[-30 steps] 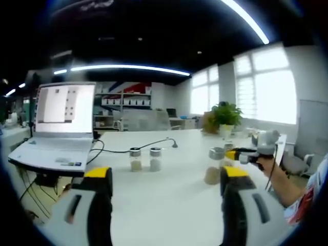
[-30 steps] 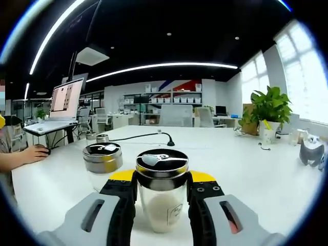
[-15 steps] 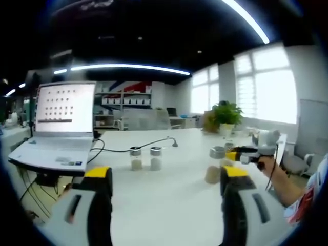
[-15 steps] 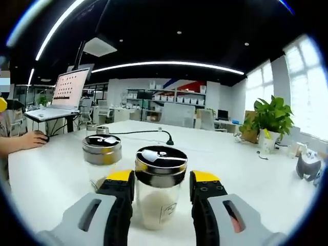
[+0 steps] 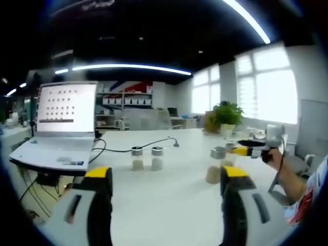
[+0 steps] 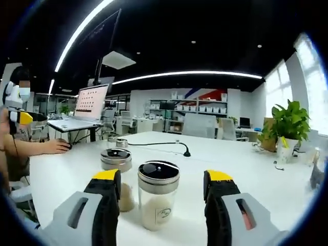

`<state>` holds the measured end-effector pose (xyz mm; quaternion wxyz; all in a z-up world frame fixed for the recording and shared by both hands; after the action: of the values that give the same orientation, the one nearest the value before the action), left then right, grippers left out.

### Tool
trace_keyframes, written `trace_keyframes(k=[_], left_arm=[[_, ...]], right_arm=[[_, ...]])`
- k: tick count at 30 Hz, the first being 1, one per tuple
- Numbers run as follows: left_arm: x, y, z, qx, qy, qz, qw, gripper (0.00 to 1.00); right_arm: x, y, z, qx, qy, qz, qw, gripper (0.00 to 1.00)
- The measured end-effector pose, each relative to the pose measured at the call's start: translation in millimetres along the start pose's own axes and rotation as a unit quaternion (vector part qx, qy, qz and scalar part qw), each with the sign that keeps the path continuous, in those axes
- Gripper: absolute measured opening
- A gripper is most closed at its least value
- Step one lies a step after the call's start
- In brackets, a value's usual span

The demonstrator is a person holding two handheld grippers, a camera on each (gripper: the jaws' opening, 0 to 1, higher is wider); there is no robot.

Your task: Rotate the seasoning bottle until the label or dispensing opening points toward the visible target arrow and the bottle remains upright within the marked orientation range

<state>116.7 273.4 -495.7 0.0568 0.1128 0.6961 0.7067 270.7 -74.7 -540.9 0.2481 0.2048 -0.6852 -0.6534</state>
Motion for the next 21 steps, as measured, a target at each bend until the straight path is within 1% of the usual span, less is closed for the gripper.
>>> trace_keyframes(k=[2,4,6,8,10,11,13,15,16,17,18,20,21], left_arm=[[0,0.2,0.1,0.000,0.001,0.000,1.0000,0.92],[0,0.3,0.2,0.000,0.001,0.000,1.0000,0.92],[-1,0.0,0.1,0.000,0.001,0.001,1.0000,0.92],[-1,-0.9,-1.0,0.000,0.000,0.003,1.0000,0.92],[-2,-1.5,-2.0,-0.001,-0.002,0.005,1.0000,0.92],[-2,-1.6,-2.3,-0.001,-0.003,0.006,1.0000,0.92],[-2,-1.5,-2.6,0.001,-0.004,0.005,1.0000,0.92],[-2,-1.5,-2.2,0.001,-0.003,0.005,1.0000,0.92],[-2,-1.8,-2.1,0.001,-0.002,0.006,1.0000,0.92],[-2,-1.9,-2.2,0.001,-0.002,0.007,1.0000,0.92],[-2,-1.6,-2.0,0.001,-0.003,0.007,1.0000,0.92],[-2,-0.8,-2.4,0.000,-0.003,0.006,1.0000,0.92],[-2,-0.6,-3.2,-0.004,-0.006,0.007,1.0000,0.92]], right_arm=[[-1,0.1,1,-0.029,0.043,0.001,0.9987,0.62],[-3,2.6,-3,-0.046,0.072,-0.007,0.9963,0.62],[-5,2.4,-7,-0.030,0.087,-0.002,0.9958,0.60],[-9,2.3,-12,0.010,0.107,0.008,0.9942,0.54],[-13,3.3,-20,0.004,0.106,0.008,0.9943,0.52],[-16,3.4,-19,0.003,0.136,0.008,0.9907,0.52],[-18,3.1,-19,-0.023,0.168,0.004,0.9855,0.52],[-19,2.9,-17,-0.049,0.210,-0.004,0.9764,0.52],[-18,2.7,-15,-0.053,0.233,-0.005,0.9710,0.52],[-19,4.6,-16,-0.060,0.236,-0.014,0.9699,0.52],[-19,5.8,-17,-0.057,0.238,-0.021,0.9694,0.51],[-21,7.3,-19,-0.053,0.232,-0.027,0.9708,0.48],[-22,7.2,-19,-0.048,0.231,-0.024,0.9714,0.48]])
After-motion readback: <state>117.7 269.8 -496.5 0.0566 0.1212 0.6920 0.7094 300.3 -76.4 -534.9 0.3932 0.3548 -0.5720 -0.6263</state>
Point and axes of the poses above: the point that each gripper's makers call its tool centre point, and the gripper's own axes: x roughly backward along the fingers, z roughly to its left, y roughly out of its top, the point moved 5 cm from there along x, roughly backward along the fingers, and after that the axes turned 3 degrees about -x, right-handed, at the moved point
